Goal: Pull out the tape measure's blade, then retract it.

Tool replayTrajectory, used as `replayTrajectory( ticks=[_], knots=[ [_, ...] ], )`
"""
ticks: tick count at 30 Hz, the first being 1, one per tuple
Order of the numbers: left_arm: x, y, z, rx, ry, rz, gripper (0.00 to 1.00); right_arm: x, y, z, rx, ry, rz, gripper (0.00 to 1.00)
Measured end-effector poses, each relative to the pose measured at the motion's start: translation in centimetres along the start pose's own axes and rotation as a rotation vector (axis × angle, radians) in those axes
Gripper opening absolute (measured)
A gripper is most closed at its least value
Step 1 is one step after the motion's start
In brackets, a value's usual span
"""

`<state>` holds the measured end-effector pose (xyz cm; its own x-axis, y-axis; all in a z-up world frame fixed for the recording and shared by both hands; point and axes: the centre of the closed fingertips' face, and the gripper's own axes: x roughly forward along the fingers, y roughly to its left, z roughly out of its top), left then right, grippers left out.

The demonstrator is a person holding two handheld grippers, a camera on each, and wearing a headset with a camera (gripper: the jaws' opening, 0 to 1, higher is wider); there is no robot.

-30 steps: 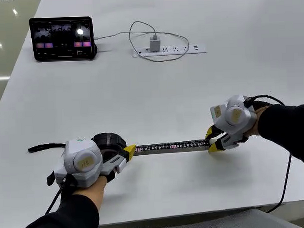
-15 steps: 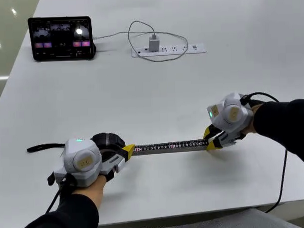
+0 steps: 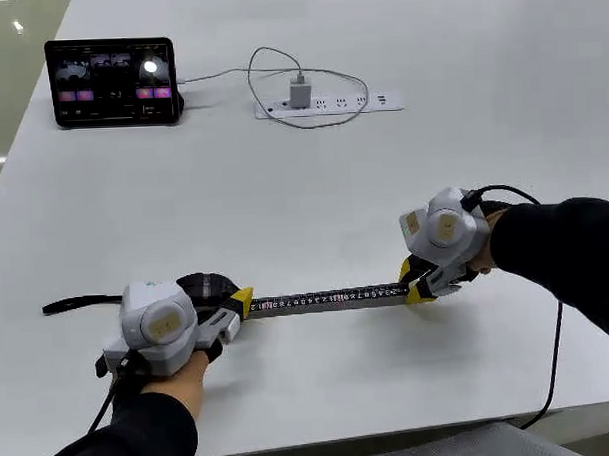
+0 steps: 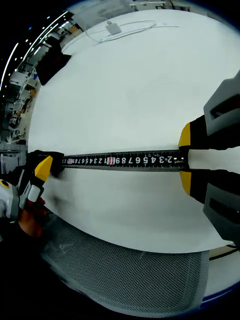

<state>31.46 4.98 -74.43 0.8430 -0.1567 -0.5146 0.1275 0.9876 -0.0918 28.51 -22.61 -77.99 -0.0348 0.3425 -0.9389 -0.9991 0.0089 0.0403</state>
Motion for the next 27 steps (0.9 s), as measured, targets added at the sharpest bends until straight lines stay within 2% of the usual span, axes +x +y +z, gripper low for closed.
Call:
replayTrajectory(
  ticks=[3,7,15,27],
  knots=[
    [0.05,-0.49,-0.22,0.008,0.011,-0.013,0.72,0.01,-0.01,0.03,0.047,-0.02,-0.014,0.1],
    [0.09,-1.0,-0.17,0.013,0.013,-0.03,0.65,-0.01,-0.03,0.02,0.052,-0.038,-0.021,0.1],
    [0.13,-0.85,-0.28,0.031,0.045,-0.024,0.63,0.0,-0.07,0.06,0.038,-0.037,-0.02,0.09],
    [0.08,-0.92,-0.3,0.047,0.047,-0.03,0.62,0.03,-0.08,0.21,0.026,-0.038,-0.015,0.09]
  ],
)
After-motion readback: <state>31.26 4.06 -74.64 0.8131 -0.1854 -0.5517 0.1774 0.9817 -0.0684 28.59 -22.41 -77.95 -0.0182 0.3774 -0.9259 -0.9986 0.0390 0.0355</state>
